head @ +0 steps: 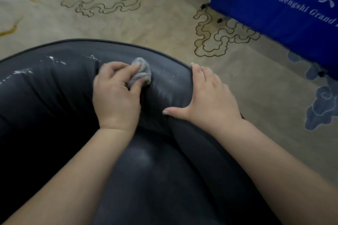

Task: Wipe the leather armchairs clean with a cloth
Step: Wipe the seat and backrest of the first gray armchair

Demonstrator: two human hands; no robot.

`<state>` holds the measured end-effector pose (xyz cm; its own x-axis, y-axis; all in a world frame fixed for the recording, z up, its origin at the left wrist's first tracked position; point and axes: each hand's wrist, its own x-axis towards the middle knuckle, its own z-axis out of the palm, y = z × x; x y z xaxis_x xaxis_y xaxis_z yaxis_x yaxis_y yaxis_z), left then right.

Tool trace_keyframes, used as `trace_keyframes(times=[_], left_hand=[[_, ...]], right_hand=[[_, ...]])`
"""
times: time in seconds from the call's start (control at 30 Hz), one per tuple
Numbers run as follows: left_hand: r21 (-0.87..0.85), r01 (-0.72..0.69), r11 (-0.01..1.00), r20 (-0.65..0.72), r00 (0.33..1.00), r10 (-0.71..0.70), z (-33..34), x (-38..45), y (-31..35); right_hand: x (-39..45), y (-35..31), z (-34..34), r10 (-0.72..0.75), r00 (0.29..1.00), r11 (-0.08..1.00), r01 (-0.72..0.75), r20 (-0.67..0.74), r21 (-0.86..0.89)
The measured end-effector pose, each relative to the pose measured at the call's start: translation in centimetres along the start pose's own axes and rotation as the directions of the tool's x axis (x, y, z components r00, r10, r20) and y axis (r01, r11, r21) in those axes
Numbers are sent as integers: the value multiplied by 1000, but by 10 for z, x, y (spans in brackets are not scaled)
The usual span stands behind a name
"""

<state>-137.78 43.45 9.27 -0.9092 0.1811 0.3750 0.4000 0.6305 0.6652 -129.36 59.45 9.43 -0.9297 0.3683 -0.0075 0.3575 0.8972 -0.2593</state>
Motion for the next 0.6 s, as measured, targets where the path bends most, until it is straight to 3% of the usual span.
trace_keyframes(times=[0.07, 0.2, 0.27, 0.37, 0.5, 0.6], left_hand=[[-33, 20, 999, 7, 1000, -20, 4, 0, 6], [-71, -166, 984, 219, 960, 177, 13, -10, 26], [4, -154, 988, 189, 970, 151, 7, 3, 15], [59, -9, 998, 53, 999, 5, 2, 18, 7], [42, -192, 980, 224, 958, 178, 22, -3, 44], [98, -259, 961, 240, 943, 230, 16, 9, 36]], right_hand=[[5, -2, 2, -7, 1000, 1000, 7, -22, -14], [4, -2, 6, -2, 998, 1000, 1, -64, -12], [2, -2, 7, 3, 997, 999, -6, -75, -32], [2, -3, 7, 9, 996, 998, -13, -87, -53], [3, -2, 8, 26, 997, 1000, -25, -74, 9], [1, -2, 7, 26, 997, 1000, -26, -72, -2]])
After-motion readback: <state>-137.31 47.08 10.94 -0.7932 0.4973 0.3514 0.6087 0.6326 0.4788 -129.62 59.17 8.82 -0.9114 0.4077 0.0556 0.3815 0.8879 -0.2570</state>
